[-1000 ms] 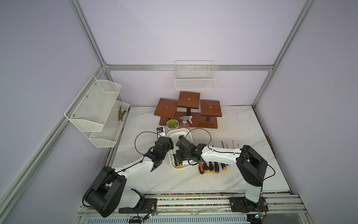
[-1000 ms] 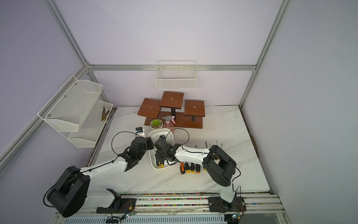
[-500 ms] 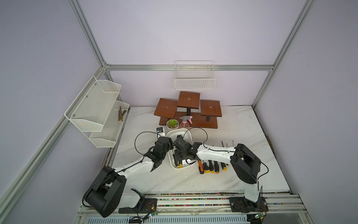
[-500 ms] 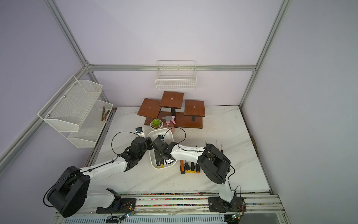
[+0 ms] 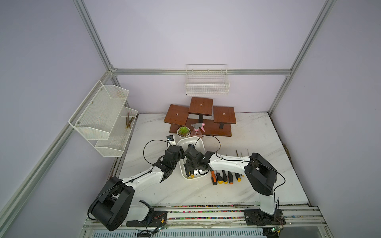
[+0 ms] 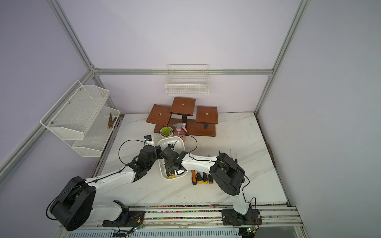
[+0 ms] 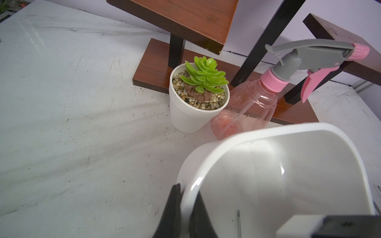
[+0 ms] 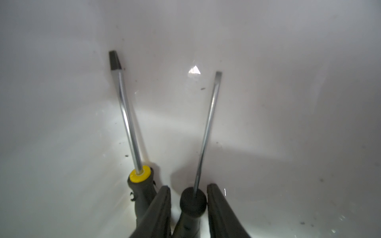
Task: Take out the screwdriver from the storage box
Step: Pick up the screwdriver from the storage box.
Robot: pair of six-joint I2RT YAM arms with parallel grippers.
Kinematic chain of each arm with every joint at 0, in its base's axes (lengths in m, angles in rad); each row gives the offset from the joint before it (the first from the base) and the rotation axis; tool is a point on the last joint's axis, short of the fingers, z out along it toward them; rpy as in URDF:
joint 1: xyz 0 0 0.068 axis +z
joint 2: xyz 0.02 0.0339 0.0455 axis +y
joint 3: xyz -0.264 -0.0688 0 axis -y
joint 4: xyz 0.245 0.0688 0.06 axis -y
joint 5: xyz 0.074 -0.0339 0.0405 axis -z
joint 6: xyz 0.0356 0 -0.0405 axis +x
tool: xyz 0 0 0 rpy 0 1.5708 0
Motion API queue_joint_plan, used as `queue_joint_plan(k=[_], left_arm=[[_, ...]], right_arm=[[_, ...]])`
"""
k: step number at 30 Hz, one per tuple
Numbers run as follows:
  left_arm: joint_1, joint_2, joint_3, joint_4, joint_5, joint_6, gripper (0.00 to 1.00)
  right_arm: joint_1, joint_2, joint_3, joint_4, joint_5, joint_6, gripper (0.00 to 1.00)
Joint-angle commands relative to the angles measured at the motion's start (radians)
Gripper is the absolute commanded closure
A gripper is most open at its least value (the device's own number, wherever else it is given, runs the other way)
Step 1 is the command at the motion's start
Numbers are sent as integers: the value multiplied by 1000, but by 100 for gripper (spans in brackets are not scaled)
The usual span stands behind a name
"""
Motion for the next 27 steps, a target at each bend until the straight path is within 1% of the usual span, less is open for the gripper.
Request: queue_joint_plan(k=[1,8,11,12,14,15,19,27], left_arm=[[-3,-16,9,11,-2,17,100],[-3,-13,11,7,-8,12,100],[-3,-12,11,7,-8,12,100],[-3,-11,12,7,-9,13,100],[-3,-9,13,5,-9,12,100],[-3,-9,14,5,-10,11,100],[-3,-7,16,5,-8,11,100],[-3,-2,20,3,-10,11,100]], right_arm=[[-1,45,-40,-75,13,-6,68],[-7,67,-36,-79,8,-12,77],[-11,75,-33,-78,-4,-12,83],[-12,75,-36,-75,-8,-10,86],[-20,72,-46,-61,-25,0,97],[-23,65,-52,-52,-32,4,100],[-24,34,-60,-34,-36,7,100],[-25,-85,-84,28,-36,-1,100]])
